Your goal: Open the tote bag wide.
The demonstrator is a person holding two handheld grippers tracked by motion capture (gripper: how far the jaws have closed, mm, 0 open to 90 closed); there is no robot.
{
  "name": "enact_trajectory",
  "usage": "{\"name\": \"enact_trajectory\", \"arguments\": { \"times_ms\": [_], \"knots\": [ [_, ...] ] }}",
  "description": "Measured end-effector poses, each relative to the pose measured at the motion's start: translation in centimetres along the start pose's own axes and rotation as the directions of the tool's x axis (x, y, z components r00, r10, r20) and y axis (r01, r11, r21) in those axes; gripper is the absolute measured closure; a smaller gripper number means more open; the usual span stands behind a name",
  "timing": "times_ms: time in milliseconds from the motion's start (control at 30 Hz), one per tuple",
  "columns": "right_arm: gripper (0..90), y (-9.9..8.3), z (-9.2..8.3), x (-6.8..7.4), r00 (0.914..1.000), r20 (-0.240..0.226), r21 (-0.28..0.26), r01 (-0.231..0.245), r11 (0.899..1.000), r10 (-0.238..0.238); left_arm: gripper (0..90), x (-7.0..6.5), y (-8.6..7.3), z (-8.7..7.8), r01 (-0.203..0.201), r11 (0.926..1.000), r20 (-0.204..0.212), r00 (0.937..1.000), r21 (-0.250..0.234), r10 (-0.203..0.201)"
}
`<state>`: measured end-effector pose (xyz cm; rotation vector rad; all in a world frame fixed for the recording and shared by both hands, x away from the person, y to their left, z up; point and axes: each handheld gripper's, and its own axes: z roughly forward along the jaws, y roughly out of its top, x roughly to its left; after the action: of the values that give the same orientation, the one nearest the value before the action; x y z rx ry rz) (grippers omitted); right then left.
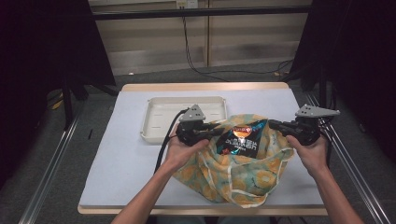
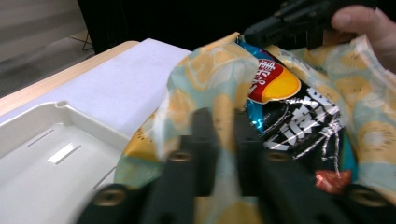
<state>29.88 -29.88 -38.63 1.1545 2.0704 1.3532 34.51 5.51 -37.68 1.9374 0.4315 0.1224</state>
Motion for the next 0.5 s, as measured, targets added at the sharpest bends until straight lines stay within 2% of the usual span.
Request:
{"name": "enact_trajectory", "arguments": {
  "times_ms": [67,133,200,233,267,300,333,367,400,433,467,500],
  "knots": [
    [90.0,0.1,0.0,0.1,0.9999,-0.011,-0.009,0.009,1.000,-0.009,89.7,0.6,0.0,-0.6,0.020,0.9997,-0.019,0.9996,-0.011,-0.020],
    [89.4,0.0,-0.1,0.1,1.0000,-0.007,-0.022,0.004,1.000,-0.005,90.0,1.2,-0.1,-1.2,0.054,0.9979,-0.016,0.9984,-0.035,-0.055],
    [86.8,-0.1,-0.1,0.2,0.9997,-0.018,-0.040,0.016,0.999,-0.016,90.0,1.9,-0.5,-1.8,0.069,0.9971,-0.031,0.9971,-0.032,-0.070],
    [86.8,-0.1,-0.1,0.2,0.9997,-0.018,-0.040,0.016,0.999,-0.016,90.0,1.9,-0.5,-1.8,0.069,0.9971,-0.031,0.9971,-0.032,-0.070],
    [85.4,-0.2,0.0,0.3,0.9997,-0.018,-0.031,0.016,0.999,-0.017,90.0,2.3,-0.8,-2.0,0.086,0.9959,-0.040,0.9954,-0.027,-0.087],
    [84.0,-0.4,0.3,0.4,0.9994,-0.026,-0.017,0.021,1.000,-0.022,89.9,3.2,-1.6,-2.3,0.132,0.9911,-0.047,0.9900,-0.021,-0.133],
    [84.0,-0.4,0.3,0.4,0.9994,-0.026,-0.017,0.021,1.000,-0.022,89.9,3.2,-1.6,-2.3,0.132,0.9911,-0.047,0.9900,-0.021,-0.133],
    [80.1,-0.6,0.6,0.5,0.9991,-0.035,0.000,0.023,1.000,-0.023,89.8,3.9,-2.5,-2.4,0.165,0.9863,-0.062,0.9843,-0.007,-0.165],
    [80.1,-0.6,0.6,0.5,0.9991,-0.035,0.000,0.023,1.000,-0.023,89.7,3.9,-2.5,-2.4,0.165,0.9863,-0.062,0.9843,-0.007,-0.165],
    [80.0,-0.7,0.9,0.7,0.9984,-0.047,0.015,0.031,0.999,-0.030,89.6,4.5,-3.5,-2.6,0.200,0.9796,-0.080,0.9768,0.015,-0.199],
    [79.6,-0.8,1.0,0.8,0.9982,-0.052,0.017,0.030,0.999,-0.029,89.5,4.8,-4.0,-2.7,0.229,0.9732,-0.071,0.9713,0.023,-0.227],
    [79.9,-0.8,1.1,0.8,0.9981,-0.054,0.021,0.032,0.999,-0.031,89.5,4.9,-4.7,-2.8,0.241,0.9699,-0.063,0.9690,0.032,-0.239]
  ]
}}
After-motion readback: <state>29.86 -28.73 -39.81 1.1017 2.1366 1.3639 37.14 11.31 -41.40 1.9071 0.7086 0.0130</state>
